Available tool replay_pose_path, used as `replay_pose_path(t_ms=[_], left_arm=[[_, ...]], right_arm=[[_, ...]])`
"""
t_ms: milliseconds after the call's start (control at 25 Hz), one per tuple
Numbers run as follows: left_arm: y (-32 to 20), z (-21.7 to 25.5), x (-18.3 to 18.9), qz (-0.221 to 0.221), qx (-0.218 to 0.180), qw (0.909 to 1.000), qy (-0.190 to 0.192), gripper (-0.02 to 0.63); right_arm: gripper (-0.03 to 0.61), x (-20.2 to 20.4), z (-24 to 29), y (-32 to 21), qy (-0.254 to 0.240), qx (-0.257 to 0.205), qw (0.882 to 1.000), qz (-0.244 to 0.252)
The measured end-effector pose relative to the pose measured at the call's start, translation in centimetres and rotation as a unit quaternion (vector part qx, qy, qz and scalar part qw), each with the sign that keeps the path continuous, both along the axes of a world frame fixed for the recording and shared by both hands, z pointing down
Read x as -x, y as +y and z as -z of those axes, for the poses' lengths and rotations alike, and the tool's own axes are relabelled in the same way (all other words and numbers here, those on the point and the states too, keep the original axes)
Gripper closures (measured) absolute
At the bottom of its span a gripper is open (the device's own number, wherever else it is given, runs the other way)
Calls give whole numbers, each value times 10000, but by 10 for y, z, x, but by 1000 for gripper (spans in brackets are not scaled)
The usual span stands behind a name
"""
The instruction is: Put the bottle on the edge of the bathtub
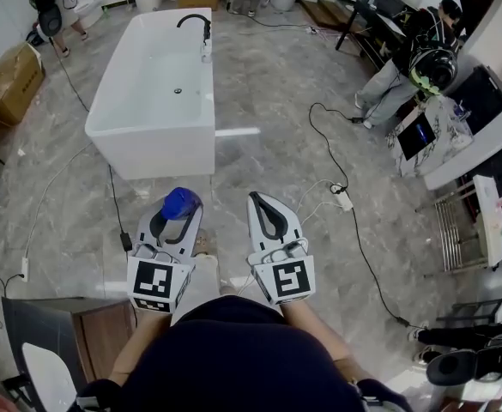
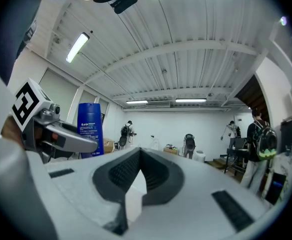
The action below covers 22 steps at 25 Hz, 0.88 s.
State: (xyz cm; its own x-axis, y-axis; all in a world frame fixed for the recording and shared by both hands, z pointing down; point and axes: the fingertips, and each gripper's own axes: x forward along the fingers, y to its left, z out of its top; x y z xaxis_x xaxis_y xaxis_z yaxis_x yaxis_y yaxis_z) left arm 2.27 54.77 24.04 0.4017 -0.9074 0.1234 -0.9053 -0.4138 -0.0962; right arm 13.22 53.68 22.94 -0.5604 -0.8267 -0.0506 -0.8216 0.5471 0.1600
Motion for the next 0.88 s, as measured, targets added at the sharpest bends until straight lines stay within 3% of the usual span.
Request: replay_pose_path(t_ms=[320,600,880], left_arm=[[-81,0,20,-20,-48,10000,-46,457],[-171,9,55,11,-201,9997,-114,457],[-248,4,90,-145,-113,9997,-128,457]], right_arm=[[577,20,1,-81,-2,-20,10000,-36],[577,53,5,-170,103,60,9999,19],[577,84,2,-244,126,139,9997,-137]])
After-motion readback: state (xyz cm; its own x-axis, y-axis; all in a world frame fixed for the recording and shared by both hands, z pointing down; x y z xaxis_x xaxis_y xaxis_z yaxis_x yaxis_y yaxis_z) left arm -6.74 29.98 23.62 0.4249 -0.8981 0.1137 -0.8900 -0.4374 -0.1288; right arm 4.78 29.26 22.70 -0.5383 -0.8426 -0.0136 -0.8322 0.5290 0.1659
